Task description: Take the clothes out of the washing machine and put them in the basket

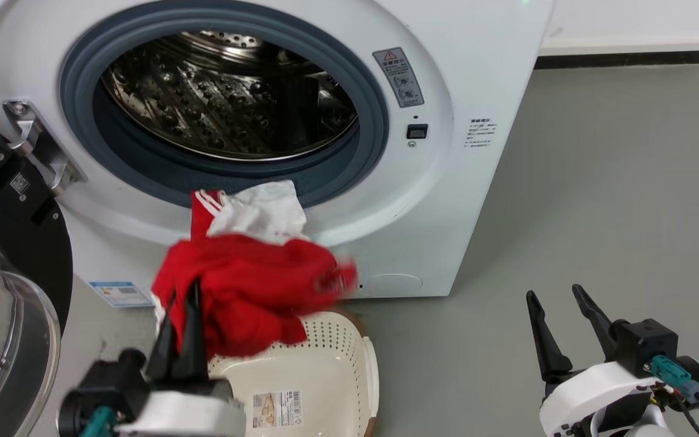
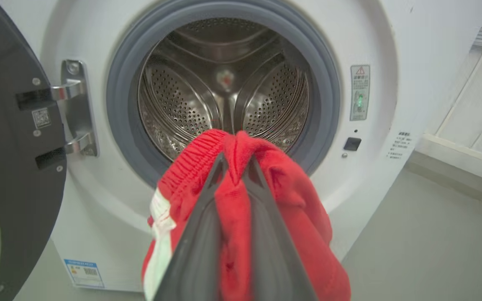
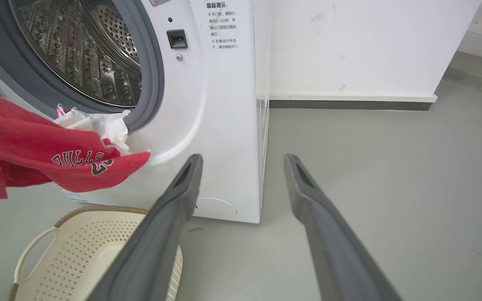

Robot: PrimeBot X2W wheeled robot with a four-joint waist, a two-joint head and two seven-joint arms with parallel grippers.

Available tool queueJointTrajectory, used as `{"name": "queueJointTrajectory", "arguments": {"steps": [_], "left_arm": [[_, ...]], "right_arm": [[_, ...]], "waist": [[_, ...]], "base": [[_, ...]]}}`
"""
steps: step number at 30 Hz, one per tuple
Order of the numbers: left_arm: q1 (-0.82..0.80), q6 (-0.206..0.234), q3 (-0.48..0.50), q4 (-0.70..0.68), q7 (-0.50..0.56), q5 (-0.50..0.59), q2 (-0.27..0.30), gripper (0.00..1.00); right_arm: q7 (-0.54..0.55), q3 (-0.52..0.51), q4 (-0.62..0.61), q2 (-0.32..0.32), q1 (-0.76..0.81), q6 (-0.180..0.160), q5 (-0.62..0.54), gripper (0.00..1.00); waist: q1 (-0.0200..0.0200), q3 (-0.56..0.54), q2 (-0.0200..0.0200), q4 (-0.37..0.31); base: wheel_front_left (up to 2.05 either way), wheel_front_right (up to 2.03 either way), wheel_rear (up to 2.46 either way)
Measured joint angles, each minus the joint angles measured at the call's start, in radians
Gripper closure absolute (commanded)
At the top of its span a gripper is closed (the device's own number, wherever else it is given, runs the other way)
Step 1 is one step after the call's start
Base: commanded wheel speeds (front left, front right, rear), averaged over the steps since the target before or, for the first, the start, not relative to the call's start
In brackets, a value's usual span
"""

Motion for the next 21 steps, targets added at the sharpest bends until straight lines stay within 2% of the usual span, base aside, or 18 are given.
{"name": "queueJointTrajectory", "arguments": {"steps": [4,9,15,21], "left_arm": [[0.084,0.026,-0.025,0.042,0.011,-0.005,-0.009,1.0],[0.094,0.036,-0.049,0.165,-0.016,-0.041,-0.019,1.0],[-0.016,0.032,-0.051,0.361,-0.047,-0.059,-0.02,1.0],[-0.199,0.001,-0.048,0.604,-0.06,-0.056,-0.019,1.0]], "right_arm": [[0.005,0.003,-0.008,0.0,-0.001,0.0,-0.005,0.0],[0.006,0.008,-0.02,0.0,-0.021,0.0,-0.005,0.0],[0.007,0.012,-0.029,0.0,-0.053,0.0,-0.005,0.0],[-0.005,0.025,-0.027,0.0,-0.102,0.0,-0.002,0.0]], "waist": [[0.0,0.021,0.0,0.005],[0.0001,0.07,0.0,0.004],[0.0002,0.157,0.0,-0.003],[0.0003,0.268,0.0,-0.017]], "base": [[0.0,0.0,0.0],[0.0,0.0,0.0],[0.0,0.0,0.0],[0.0,0.0,0.0]]}}
